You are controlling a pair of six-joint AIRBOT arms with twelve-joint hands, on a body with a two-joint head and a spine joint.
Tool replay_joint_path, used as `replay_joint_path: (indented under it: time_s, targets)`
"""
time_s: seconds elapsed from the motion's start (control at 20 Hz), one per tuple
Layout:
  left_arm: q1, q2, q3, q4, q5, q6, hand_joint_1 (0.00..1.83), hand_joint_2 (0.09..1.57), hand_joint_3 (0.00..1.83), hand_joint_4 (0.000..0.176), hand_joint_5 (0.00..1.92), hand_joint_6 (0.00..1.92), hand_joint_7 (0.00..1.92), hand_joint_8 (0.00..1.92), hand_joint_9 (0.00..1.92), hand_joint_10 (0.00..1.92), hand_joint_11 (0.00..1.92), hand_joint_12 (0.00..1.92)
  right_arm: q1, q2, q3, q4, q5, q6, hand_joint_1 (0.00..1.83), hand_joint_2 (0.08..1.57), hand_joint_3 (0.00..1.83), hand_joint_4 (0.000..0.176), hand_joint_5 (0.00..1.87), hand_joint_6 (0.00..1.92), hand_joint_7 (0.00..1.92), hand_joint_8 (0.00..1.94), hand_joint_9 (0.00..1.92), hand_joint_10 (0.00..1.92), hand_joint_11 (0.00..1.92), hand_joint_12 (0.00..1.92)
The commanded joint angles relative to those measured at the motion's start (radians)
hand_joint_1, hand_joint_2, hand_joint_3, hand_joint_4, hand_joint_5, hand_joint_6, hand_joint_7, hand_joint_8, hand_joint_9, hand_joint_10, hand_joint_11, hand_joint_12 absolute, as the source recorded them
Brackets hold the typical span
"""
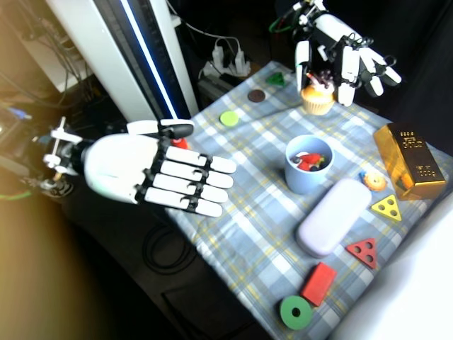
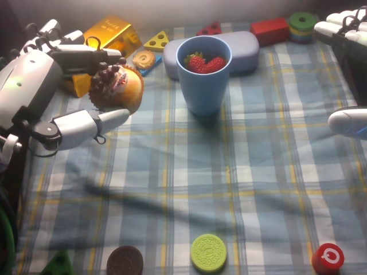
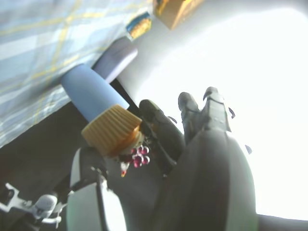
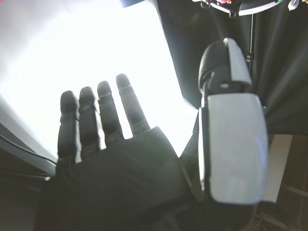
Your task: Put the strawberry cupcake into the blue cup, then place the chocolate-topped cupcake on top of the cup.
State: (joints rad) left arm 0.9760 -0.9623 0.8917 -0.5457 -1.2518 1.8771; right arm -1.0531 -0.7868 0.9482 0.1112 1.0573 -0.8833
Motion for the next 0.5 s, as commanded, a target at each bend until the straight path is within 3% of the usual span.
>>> replay_joint_path:
  time_s: [0.0,0.05,0.1,0.15,0.2,0.25,0.3,0.35,0.4,0.45]
  targets:
    - [-0.016,-0.006,0.008,0.043,-0.121,-0.007,1.02,1.02,0.00,0.076,0.86,0.00,0.87,0.01,0.30,0.01,0.00,0.00,0.006,-0.001,0.004,0.012,0.123,0.009,0.00,1.04,0.00,0.008,0.11,0.01,0.14,0.01,0.12,0.01,0.08,0.18]
    - [-0.026,-0.011,0.014,0.047,-0.118,-0.007,1.01,1.02,0.00,0.073,0.87,0.00,0.91,0.02,0.31,0.01,0.00,0.00,0.006,-0.001,0.004,0.012,0.123,0.009,0.00,1.04,0.00,0.007,0.11,0.00,0.13,0.01,0.13,0.01,0.11,0.19]
    - [-0.048,-0.019,0.024,0.057,-0.107,-0.007,0.97,1.01,0.00,0.073,0.88,0.01,0.91,0.01,0.31,0.01,0.00,0.00,0.006,-0.001,0.004,0.012,0.123,0.009,0.00,1.03,0.00,0.018,0.09,0.00,0.10,0.00,0.09,0.00,0.07,0.18]
    - [-0.059,-0.024,0.030,0.060,-0.103,-0.007,0.98,1.02,0.00,0.056,0.88,0.01,0.89,0.00,0.31,0.00,0.00,0.00,0.005,-0.001,0.004,0.012,0.123,0.009,0.00,1.00,0.00,0.032,0.08,0.00,0.08,0.00,0.07,0.00,0.04,0.17]
    - [-0.072,-0.031,0.037,0.067,-0.099,-0.007,0.99,1.02,0.00,0.054,0.88,0.01,0.88,0.00,0.30,0.00,0.00,0.00,0.004,-0.002,0.005,0.012,0.123,0.009,0.00,0.99,0.00,0.034,0.08,0.00,0.09,0.00,0.08,0.00,0.03,0.21]
    - [-0.082,-0.038,0.043,0.074,-0.096,-0.007,0.98,1.01,0.00,0.070,0.89,0.01,0.88,0.00,0.31,0.00,0.00,0.00,0.004,-0.003,0.006,0.012,0.123,0.009,0.00,0.99,0.00,0.025,0.10,0.01,0.10,0.01,0.09,0.00,0.03,0.22]
    - [-0.091,-0.043,0.048,0.081,-0.093,-0.007,1.00,1.01,0.00,0.076,0.89,0.01,0.87,0.00,0.30,0.00,0.00,0.00,0.004,-0.003,0.007,0.012,0.123,0.009,0.00,0.98,0.00,0.035,0.10,0.01,0.10,0.01,0.11,0.01,0.10,0.25]
    - [-0.100,-0.048,0.052,0.085,-0.091,-0.007,1.03,0.99,0.00,0.095,0.90,0.01,0.87,0.00,0.32,0.01,0.00,0.00,0.004,-0.004,0.007,0.012,0.123,0.009,0.00,1.00,0.01,0.023,0.10,0.00,0.12,0.01,0.12,0.01,0.10,0.26]
    - [-0.110,-0.052,0.056,0.088,-0.090,-0.007,1.04,0.99,0.00,0.115,0.89,0.00,0.81,0.00,0.30,0.00,0.00,0.00,0.004,-0.004,0.007,0.012,0.123,0.009,0.00,0.99,0.00,0.022,0.09,0.00,0.12,0.01,0.11,0.01,0.07,0.25]
    - [-0.121,-0.058,0.063,0.091,-0.090,-0.007,0.99,1.01,0.00,0.126,0.88,0.00,0.82,0.01,0.29,0.00,0.00,0.00,0.004,-0.004,0.008,0.012,0.123,0.009,0.00,0.98,0.00,0.050,0.08,0.00,0.09,0.00,0.06,0.00,0.01,0.19]
